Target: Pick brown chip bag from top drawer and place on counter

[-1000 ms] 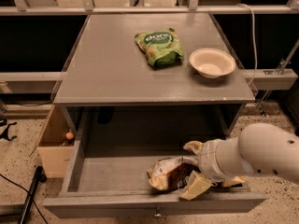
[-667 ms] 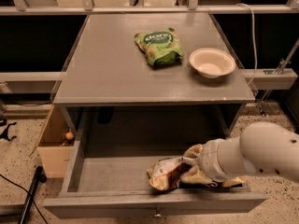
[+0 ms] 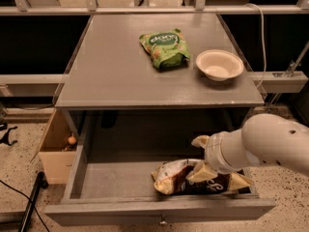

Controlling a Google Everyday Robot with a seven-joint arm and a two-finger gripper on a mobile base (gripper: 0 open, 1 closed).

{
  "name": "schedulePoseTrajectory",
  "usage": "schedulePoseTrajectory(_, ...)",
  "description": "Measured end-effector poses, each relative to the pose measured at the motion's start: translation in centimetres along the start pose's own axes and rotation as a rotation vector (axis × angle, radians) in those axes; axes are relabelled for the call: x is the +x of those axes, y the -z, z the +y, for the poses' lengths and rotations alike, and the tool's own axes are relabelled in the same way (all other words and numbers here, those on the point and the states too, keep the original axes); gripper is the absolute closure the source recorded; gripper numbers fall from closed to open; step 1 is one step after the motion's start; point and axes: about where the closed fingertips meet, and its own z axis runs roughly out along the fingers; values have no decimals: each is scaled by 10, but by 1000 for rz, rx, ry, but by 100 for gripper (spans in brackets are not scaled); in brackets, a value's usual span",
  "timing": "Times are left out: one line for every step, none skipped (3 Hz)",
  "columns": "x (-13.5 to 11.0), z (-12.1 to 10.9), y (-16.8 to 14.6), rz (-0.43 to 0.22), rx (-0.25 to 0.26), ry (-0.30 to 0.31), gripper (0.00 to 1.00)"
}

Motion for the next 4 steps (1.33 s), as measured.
schedulePoseTrajectory(5,4,-12,13,-22,-6,39)
schedulePoseTrajectory(16,20,-31,45,-76,-14,38)
schedulePoseTrajectory(22,34,-42,66,-117,-14,38)
schedulePoseTrajectory(26,44,-47,61,-139,-27,57)
